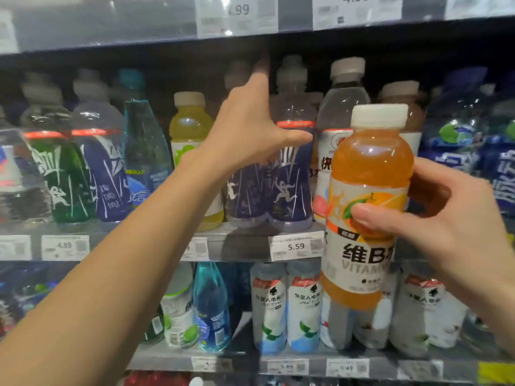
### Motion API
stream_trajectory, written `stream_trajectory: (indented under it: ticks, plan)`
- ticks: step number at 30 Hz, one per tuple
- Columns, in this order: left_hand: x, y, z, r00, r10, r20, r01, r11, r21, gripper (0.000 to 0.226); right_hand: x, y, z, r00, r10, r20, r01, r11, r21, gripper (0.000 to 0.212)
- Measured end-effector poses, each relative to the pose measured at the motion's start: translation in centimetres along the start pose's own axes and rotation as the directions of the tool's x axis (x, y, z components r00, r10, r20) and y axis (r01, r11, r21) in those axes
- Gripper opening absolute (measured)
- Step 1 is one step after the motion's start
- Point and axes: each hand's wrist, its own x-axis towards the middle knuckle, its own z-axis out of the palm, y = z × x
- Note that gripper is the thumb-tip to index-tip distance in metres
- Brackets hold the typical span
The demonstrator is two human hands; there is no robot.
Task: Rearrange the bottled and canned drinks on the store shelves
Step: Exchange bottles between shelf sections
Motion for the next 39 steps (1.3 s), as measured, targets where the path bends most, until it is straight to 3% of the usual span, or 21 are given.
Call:
stream_trajectory:
  ticks: [3, 6, 11, 18, 23, 28, 33, 37, 39]
  plan:
    - [0.5, 0.2, 0.5, 0.999, -0.040, -0.026, 0.040, 0.999, -0.009, 0.074, 0.0, 0.3, -0.4, 1.000, -0.006, -0.017, 0.006, 1.000, 0.004, 0.045]
    - [0.4, 0.1, 0.6, 0.995, -0.028, -0.099, 0.030, 0.999, 0.024, 0.078, 0.2, 0.5, -0.6, 1.000, -0.006, -0.031, 0.006, 1.000, -0.008, 0.047]
    - [-2.3, 0.3, -0.5, 0.968, 0.076, -0.239, -0.108, 0.987, -0.122, 0.078, 0.7, 0.2, -0.8, 0.996, -0.055, -0.070, 0.054, 0.998, -0.010, 0.040]
    - [-5.8, -0.1, -3.4, 0.899, 0.066, -0.434, -0.180, 0.957, -0.226, 0.073, 2.2, -0.3, -0.4, 0.982, -0.117, -0.148, 0.118, 0.993, 0.000, 0.036]
    - [-7.3, -2.2, -5.5, 0.930, 0.019, -0.368, -0.187, 0.884, -0.428, 0.070, 4.2, -0.3, 1.3, 0.975, -0.121, -0.184, 0.117, 0.993, -0.032, 0.042]
    - [-9.2, -4.2, -5.4, 0.958, 0.019, -0.288, -0.114, 0.941, -0.318, 0.084, 5.6, -0.3, 4.0, 0.972, -0.165, -0.169, 0.134, 0.975, -0.178, 0.051]
    - [-9.8, -5.3, -4.6, 0.961, -0.002, -0.278, -0.108, 0.918, -0.382, 0.087, 5.8, 0.7, 6.0, 0.959, -0.203, -0.195, 0.122, 0.924, -0.363, 0.046]
    - [-10.0, -5.3, -4.1, 0.958, 0.020, -0.287, -0.152, 0.881, -0.448, 0.062, 6.2, 1.1, 7.6, 0.952, -0.202, -0.228, 0.073, 0.877, -0.476, 0.053]
    - [-10.0, -5.1, -4.1, 0.950, 0.058, -0.307, -0.200, 0.869, -0.452, 0.053, 6.1, 1.2, 8.5, 0.943, -0.212, -0.257, 0.062, 0.870, -0.490, 0.067]
